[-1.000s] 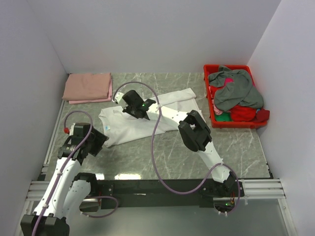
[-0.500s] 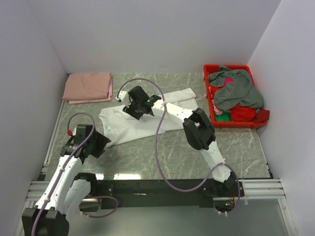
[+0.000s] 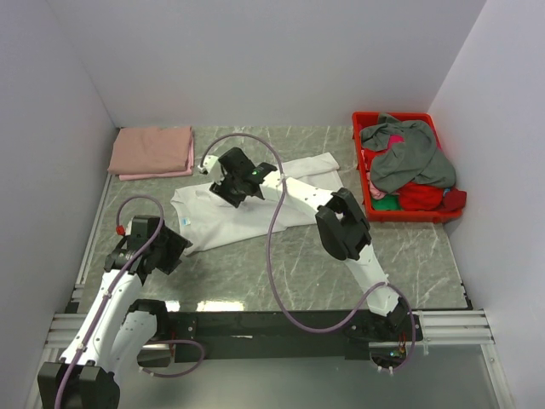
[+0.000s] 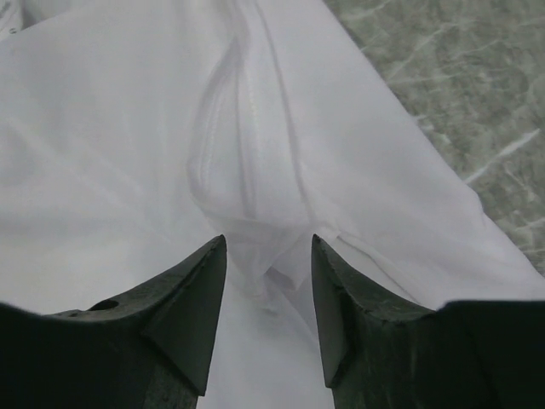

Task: Fold and stack the t-shirts
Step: Fold the tshirt

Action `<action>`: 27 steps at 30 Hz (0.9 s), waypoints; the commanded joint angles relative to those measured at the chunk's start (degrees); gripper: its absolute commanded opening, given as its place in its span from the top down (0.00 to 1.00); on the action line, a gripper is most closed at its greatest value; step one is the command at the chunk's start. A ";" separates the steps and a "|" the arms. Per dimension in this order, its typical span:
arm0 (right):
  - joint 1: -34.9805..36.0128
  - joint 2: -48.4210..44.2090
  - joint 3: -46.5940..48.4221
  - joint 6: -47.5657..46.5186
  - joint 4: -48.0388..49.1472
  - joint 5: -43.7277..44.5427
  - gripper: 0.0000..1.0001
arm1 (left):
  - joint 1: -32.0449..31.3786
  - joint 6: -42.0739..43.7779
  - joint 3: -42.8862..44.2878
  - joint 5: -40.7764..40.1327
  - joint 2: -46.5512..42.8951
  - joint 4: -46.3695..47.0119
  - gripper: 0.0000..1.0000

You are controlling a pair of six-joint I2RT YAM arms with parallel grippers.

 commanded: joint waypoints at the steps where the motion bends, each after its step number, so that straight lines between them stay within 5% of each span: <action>1: 0.40 1.52 2.95 1.70 2.41 7.31 0.49 | 0.27 -0.26 0.63 0.06 -0.49 0.89 0.36; 12: 0.31 1.79 3.66 2.31 2.41 6.53 0.69 | 0.27 0.00 0.80 0.14 -0.22 0.72 0.36; 21: 0.13 -3.75 2.34 2.76 1.10 0.39 0.41 | 0.27 0.17 1.24 0.06 -0.75 0.19 0.36; 27: 0.22 -0.95 5.06 3.02 -2.33 -3.93 0.38 | 0.27 0.35 1.77 0.06 -0.93 -0.16 0.36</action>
